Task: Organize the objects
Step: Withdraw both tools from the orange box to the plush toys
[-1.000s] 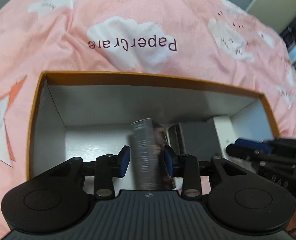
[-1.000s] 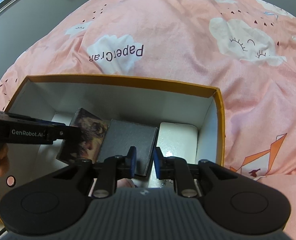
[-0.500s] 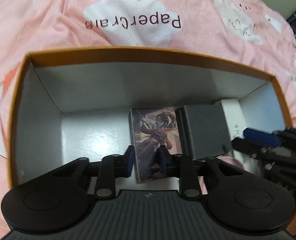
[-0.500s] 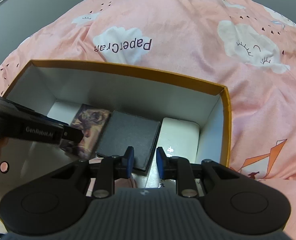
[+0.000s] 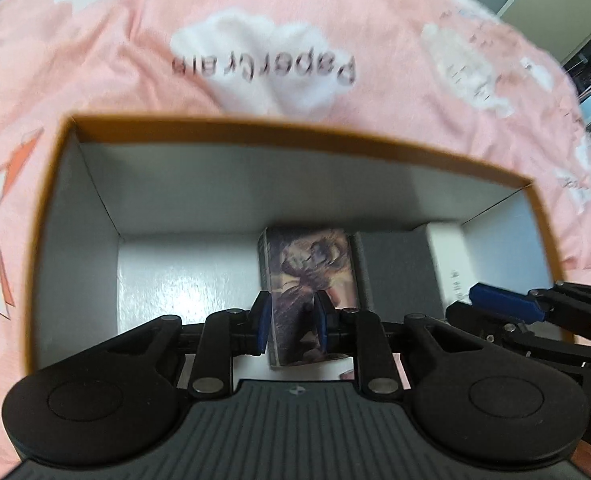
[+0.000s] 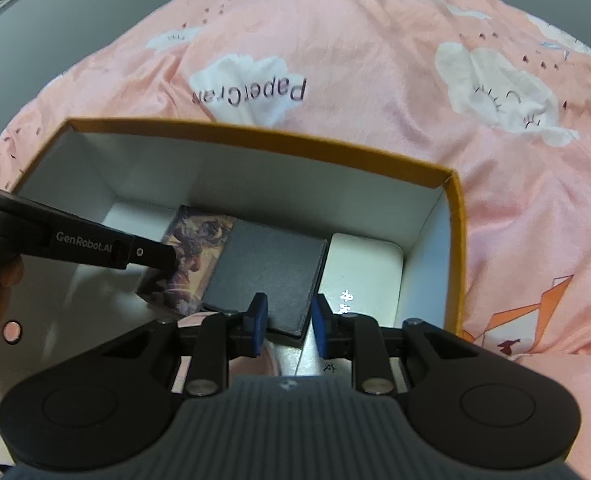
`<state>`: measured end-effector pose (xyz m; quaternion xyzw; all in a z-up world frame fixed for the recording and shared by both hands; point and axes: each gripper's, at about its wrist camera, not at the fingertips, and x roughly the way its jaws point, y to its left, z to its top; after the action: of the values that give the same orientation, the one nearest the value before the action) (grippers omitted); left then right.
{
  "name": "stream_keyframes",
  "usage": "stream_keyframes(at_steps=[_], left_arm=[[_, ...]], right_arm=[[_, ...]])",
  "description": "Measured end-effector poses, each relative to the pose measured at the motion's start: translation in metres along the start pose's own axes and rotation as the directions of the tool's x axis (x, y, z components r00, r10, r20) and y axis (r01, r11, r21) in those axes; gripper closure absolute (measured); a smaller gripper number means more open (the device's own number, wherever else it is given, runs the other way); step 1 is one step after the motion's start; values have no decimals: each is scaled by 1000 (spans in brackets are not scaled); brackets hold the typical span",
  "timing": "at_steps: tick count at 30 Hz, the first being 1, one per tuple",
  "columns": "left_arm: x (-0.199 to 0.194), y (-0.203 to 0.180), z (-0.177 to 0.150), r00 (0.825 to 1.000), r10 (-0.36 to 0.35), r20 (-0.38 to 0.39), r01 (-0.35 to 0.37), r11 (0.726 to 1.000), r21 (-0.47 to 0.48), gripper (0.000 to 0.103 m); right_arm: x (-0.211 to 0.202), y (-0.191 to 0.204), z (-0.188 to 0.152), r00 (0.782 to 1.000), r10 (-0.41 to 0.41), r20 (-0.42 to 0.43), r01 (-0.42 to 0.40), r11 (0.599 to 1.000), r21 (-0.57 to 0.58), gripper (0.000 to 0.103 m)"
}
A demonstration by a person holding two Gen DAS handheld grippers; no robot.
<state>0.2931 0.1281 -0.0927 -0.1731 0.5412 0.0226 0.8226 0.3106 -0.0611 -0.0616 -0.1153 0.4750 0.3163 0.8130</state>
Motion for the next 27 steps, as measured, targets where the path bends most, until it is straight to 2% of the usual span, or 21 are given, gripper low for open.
stream_keyframes(at_steps=[3, 6, 9, 12, 14, 18, 22, 27], left_arm=[[-34, -14, -12, 994, -28, 105, 21, 998, 64, 78], [-76, -27, -34, 977, -73, 202, 45, 989, 141, 78], [-115, -34, -61, 957, -104, 271, 51, 979, 198, 78], [-146, -37, -87, 937, -117, 329, 41, 972, 231, 78], [-160, -37, -107, 930, -121, 346, 37, 970, 240, 78], [-175, -33, -146, 930, -102, 354, 9, 967, 255, 78], [-174, -22, -181, 946, -68, 318, -10, 972, 236, 78], [-172, -11, -217, 956, -19, 293, -48, 974, 221, 78]], right_arm=[[-24, 5, -5, 998, 7, 58, -8, 1000, 9, 77], [-56, 12, -18, 989, 26, 147, -30, 999, 24, 76], [-88, 23, -38, 971, 45, 237, -55, 998, 34, 66], [-115, 36, -61, 954, 48, 295, -60, 998, 29, 66], [-128, 45, -79, 946, 55, 320, -74, 996, 46, 66], [-141, 60, -114, 946, 73, 317, -103, 992, 79, 66], [-138, 76, -150, 959, 82, 273, -112, 989, 95, 66], [-133, 93, -186, 976, 91, 198, -110, 990, 85, 66]])
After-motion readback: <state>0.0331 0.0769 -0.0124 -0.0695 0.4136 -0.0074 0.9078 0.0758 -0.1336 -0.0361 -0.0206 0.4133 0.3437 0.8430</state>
